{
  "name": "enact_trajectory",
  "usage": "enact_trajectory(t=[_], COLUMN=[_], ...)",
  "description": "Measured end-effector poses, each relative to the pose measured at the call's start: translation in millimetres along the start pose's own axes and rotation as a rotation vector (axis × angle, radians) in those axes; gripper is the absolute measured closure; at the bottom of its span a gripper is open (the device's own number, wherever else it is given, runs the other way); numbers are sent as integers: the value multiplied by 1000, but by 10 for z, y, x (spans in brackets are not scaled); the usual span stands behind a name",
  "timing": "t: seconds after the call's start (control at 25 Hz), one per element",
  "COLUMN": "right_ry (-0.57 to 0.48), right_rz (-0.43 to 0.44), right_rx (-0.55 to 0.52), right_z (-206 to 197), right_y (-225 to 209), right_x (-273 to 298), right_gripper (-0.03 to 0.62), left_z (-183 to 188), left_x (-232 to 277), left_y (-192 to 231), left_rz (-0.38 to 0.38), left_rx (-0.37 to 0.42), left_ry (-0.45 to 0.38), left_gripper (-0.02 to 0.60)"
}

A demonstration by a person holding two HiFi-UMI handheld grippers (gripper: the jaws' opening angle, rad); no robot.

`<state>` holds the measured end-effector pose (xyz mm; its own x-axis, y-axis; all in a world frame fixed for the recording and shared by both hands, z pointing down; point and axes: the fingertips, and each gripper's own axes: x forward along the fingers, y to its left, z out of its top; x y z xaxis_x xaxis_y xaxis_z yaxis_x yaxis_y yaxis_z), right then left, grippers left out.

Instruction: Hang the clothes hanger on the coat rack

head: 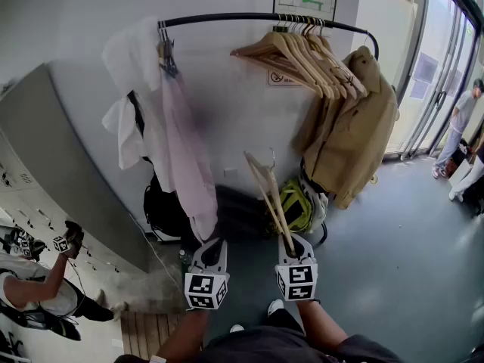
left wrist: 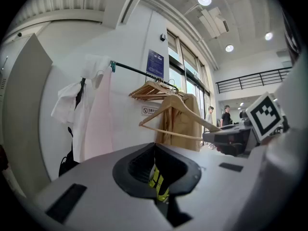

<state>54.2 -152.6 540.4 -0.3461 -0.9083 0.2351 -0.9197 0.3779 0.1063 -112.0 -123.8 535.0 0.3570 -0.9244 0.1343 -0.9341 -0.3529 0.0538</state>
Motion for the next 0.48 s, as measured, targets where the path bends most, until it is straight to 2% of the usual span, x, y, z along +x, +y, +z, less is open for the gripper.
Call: enact_trajectory(t=[0.24,0.48], right_ry=[-6,9], right_rz=[30,91], right_rx=[2,-15], right_z=[210,564], right_y=[-232,-466], right_x=[561,1170], right_gripper=[559,559], left_z=[51,159], left_x=[482,946], left_y=[138,335], left_rz=[32,109], left_rx=[-1,-10], left_ry=[-3,-15], left_gripper=[572,572])
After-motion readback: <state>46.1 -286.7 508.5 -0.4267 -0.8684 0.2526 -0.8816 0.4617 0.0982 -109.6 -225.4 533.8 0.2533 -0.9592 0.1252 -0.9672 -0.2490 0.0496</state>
